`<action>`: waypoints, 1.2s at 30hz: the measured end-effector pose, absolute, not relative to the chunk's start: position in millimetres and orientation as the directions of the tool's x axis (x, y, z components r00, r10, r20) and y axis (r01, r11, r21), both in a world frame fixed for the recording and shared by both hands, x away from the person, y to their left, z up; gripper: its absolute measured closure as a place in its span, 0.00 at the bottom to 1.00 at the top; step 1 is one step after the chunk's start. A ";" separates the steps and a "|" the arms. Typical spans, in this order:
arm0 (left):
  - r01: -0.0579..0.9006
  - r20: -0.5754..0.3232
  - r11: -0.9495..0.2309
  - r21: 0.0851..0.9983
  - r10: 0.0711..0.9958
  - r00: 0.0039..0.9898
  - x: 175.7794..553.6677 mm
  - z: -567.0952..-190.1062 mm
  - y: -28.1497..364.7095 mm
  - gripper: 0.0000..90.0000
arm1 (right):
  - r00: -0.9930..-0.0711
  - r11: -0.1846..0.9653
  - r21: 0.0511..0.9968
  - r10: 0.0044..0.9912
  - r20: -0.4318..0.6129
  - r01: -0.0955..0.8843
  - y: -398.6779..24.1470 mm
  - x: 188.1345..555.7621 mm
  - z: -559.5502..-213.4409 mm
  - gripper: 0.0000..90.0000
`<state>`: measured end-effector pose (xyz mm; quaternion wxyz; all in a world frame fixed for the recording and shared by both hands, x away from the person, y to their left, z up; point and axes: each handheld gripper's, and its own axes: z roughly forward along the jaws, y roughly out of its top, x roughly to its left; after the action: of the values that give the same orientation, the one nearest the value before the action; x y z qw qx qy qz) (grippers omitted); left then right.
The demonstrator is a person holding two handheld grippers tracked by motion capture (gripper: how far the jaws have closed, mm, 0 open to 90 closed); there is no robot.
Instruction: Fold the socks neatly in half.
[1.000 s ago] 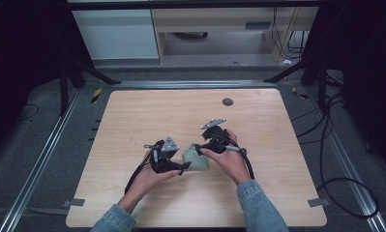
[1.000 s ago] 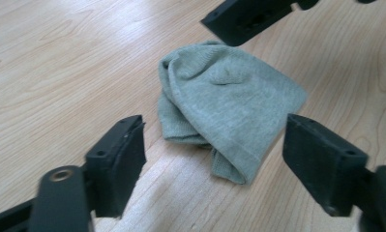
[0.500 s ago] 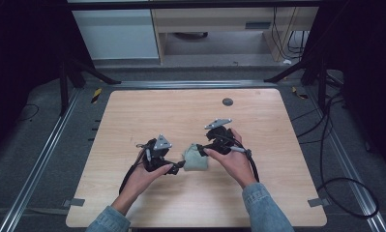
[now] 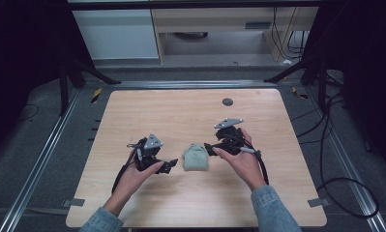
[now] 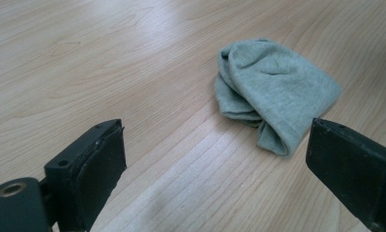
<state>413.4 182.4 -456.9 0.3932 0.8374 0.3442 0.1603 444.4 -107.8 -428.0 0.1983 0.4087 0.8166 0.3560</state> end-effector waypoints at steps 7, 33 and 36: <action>0.459 0.004 -0.454 0.764 0.714 0.700 413.7 -457.0 195.5 0.06 | -0.562 0.381 0.756 0.827 -0.020 0.532 -127.5 439.1 -427.6 0.13; 0.519 0.006 -0.442 0.732 0.766 0.643 415.3 -469.1 240.3 0.05 | -0.465 0.313 0.731 0.885 0.007 0.607 -197.1 417.3 -456.4 0.12; 0.531 0.008 -0.441 0.723 0.775 0.632 416.6 -471.6 244.8 0.05 | -0.452 0.305 0.722 0.892 0.013 0.622 -204.5 414.9 -463.2 0.12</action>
<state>416.6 244.8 -471.6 0.3539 0.8312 0.3927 0.1720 414.9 -204.5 -463.2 0.2001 0.4835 0.7825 0.3376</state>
